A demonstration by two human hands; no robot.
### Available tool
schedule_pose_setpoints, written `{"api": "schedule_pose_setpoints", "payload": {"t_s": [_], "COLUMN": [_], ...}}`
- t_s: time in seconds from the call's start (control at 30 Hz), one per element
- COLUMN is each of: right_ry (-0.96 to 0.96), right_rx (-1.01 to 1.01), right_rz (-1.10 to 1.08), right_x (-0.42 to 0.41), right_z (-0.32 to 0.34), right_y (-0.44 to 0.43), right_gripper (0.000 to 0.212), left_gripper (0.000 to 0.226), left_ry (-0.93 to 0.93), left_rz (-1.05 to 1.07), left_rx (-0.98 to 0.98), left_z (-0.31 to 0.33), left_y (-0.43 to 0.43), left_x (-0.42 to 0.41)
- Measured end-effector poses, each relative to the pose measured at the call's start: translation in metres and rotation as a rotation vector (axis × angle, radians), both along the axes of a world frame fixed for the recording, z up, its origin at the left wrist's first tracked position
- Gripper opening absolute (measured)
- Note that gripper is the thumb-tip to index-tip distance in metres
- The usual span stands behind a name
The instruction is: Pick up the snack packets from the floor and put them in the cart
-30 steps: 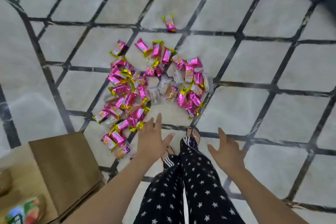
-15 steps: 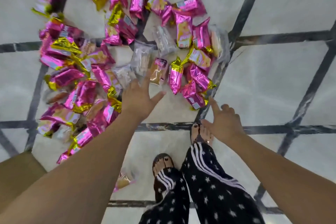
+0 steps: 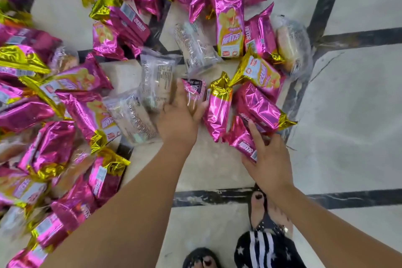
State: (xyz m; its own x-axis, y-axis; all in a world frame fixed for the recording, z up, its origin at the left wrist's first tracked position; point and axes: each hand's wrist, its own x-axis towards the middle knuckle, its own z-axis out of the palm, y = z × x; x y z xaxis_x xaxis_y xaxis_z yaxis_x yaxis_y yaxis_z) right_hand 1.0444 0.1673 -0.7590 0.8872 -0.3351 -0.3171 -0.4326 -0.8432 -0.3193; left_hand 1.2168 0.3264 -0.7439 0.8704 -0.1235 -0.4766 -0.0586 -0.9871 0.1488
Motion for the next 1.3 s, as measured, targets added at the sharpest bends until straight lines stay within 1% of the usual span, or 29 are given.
{"api": "schedule_pose_setpoints", "payload": {"t_s": [0.07,0.17,0.23,0.3,0.4,0.53,0.6,0.7,0.77,0.87,0.93,1.07,1.2,1.3], "right_ry": [0.029,0.108,0.171,0.184,0.234,0.261,0.22,0.155,0.128,0.112,0.099,0.061,-0.001,-0.024], "right_rx": [0.004,0.027,0.023,-0.004,-0.023,0.07,0.102,0.112,0.109,0.133,0.174,0.228,0.211,0.146], "right_rz": [0.021,0.078,0.078,0.076,0.067,-0.029,-0.039,-0.029,-0.046,-0.092,-0.142,-0.267,-0.464,-0.531], "right_x": [0.002,0.001,-0.004,-0.008,-0.013,-0.002,0.008,0.014,0.008,-0.016,-0.036,-0.104,-0.168,-0.217], "right_z": [0.003,0.019,0.037,0.062,0.109,0.189,0.237,0.313,0.366,0.445,0.484,0.568,0.614,0.626], "right_y": [-0.003,-0.013,-0.021,-0.027,-0.037,-0.048,-0.05,-0.049,-0.045,-0.033,-0.024,-0.01,-0.016,-0.028], "right_gripper": [0.102,0.102,0.096,0.094,0.091,0.076,0.073,0.074,0.074,0.076,0.078,0.079,0.075,0.073], "left_gripper": [0.096,0.096,0.092,0.088,0.084,0.071,0.065,0.063,0.063,0.066,0.065,0.06,0.061,0.062], "left_ry": [0.009,-0.001,-0.021,-0.013,0.018,0.049,0.06,0.039,0.018,0.01,0.0,-0.043,0.01,0.039], "left_rz": [0.012,0.029,0.018,0.014,-0.057,-0.188,-0.201,-0.236,-0.242,-0.268,-0.256,-0.359,-0.42,-0.487], "left_rx": [-0.024,-0.087,-0.124,-0.147,-0.101,-0.025,-0.017,-0.006,-0.079,-0.192,-0.279,-0.387,-0.394,-0.369], "left_z": [-0.002,0.009,0.029,0.058,0.113,0.204,0.253,0.326,0.375,0.448,0.484,0.563,0.611,0.626], "left_y": [0.002,0.009,0.016,0.023,0.031,0.037,0.036,0.031,0.03,0.033,0.036,0.039,0.023,-0.004], "left_x": [-0.006,-0.015,-0.023,-0.029,-0.038,-0.044,-0.046,-0.047,-0.055,-0.072,-0.085,-0.129,-0.178,-0.219]}}
